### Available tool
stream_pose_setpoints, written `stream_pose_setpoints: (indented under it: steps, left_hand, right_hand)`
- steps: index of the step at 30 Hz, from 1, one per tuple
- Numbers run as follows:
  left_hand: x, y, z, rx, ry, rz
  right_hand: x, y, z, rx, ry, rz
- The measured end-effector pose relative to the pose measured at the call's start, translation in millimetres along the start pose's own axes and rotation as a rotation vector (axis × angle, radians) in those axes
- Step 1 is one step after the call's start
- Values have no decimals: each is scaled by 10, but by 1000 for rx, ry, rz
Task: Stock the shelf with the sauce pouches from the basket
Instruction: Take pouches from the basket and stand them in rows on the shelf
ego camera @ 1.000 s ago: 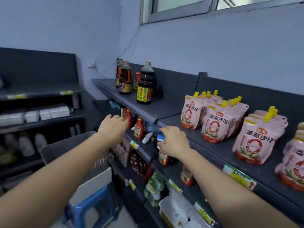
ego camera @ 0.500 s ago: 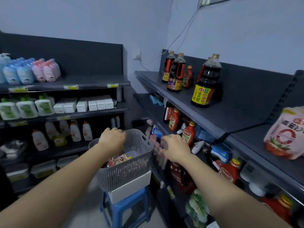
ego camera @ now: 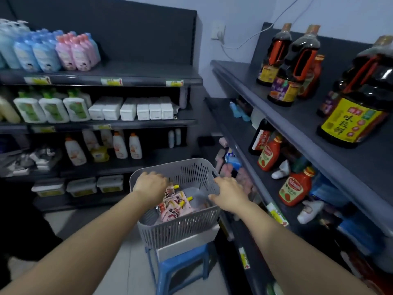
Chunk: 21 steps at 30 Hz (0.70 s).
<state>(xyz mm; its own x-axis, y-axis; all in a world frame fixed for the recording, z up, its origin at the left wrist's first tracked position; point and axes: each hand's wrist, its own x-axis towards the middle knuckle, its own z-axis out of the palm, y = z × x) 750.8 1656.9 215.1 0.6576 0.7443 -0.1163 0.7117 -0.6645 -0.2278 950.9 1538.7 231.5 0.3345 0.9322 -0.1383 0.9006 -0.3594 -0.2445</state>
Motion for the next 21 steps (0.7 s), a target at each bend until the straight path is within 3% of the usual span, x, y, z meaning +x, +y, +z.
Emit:
stream_pose_setpoints:
  steps: [12,21]
  left_hand:
    - [976,260,1098,-147,-301,-93]
    - [1279,388,1976,-340,-562,-185]
  right_hand:
    - [1304,486,813,-61,-352,-40]
    - [1838,745,1607,-120,-663,75]
